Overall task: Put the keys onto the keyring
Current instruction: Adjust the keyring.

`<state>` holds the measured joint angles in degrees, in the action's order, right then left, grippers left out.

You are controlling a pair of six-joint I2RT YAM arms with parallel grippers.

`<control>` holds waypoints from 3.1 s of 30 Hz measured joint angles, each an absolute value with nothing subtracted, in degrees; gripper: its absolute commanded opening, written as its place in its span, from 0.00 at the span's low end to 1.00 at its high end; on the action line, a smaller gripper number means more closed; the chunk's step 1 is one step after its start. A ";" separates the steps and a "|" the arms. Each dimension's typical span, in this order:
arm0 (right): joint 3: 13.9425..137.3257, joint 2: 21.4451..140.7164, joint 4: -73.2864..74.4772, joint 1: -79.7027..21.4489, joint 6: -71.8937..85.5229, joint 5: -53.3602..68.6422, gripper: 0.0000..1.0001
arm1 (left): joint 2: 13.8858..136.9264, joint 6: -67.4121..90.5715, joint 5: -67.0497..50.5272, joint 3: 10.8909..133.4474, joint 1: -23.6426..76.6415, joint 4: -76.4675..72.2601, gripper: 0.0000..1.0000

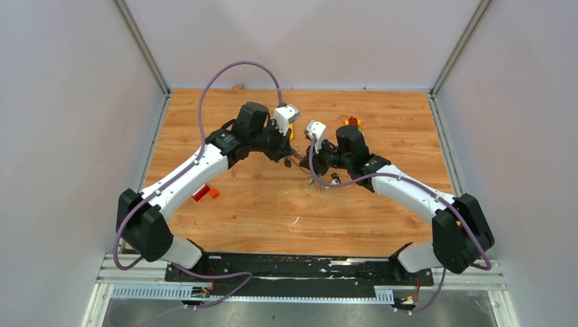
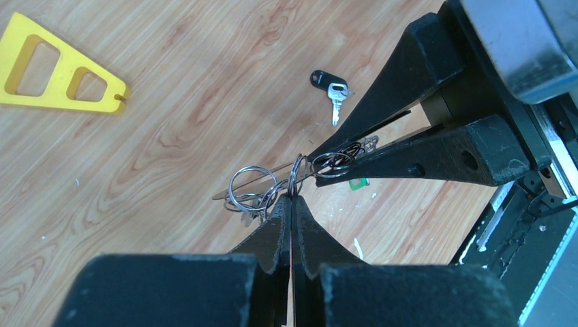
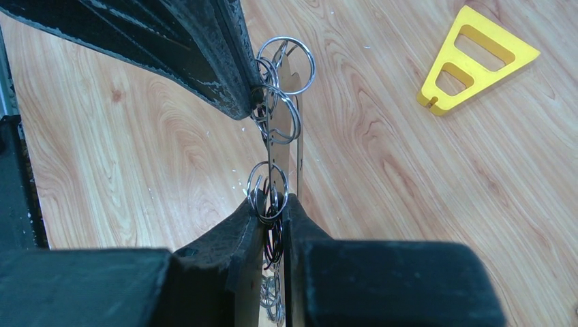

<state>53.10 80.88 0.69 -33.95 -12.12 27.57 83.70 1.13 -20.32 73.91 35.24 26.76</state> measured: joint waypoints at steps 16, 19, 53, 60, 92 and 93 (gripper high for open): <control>53.10 80.36 0.64 -34.98 -14.13 24.14 0.00 | 84.73 0.71 -20.80 76.31 35.00 29.54 0.00; 53.10 80.05 0.62 -35.24 -14.98 23.22 0.01 | 84.99 0.58 -20.97 76.90 34.76 30.13 0.00; 53.15 79.20 1.39 -35.90 -18.55 16.97 0.03 | 88.77 -1.98 -23.57 79.94 33.76 35.11 0.00; 53.32 79.00 1.02 -35.81 -18.48 16.86 0.06 | 88.77 -3.81 -24.49 79.94 33.76 38.13 0.00; 53.80 79.00 1.06 -35.29 -16.14 22.15 0.00 | 78.43 -16.97 -34.65 58.33 29.61 16.82 0.48; 53.82 79.00 1.06 -35.18 -16.12 22.28 0.00 | 77.56 -17.37 -35.66 57.01 29.08 15.57 0.50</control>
<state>53.82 79.00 1.06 -35.18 -16.12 22.28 77.56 -17.37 -35.66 57.01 29.08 15.57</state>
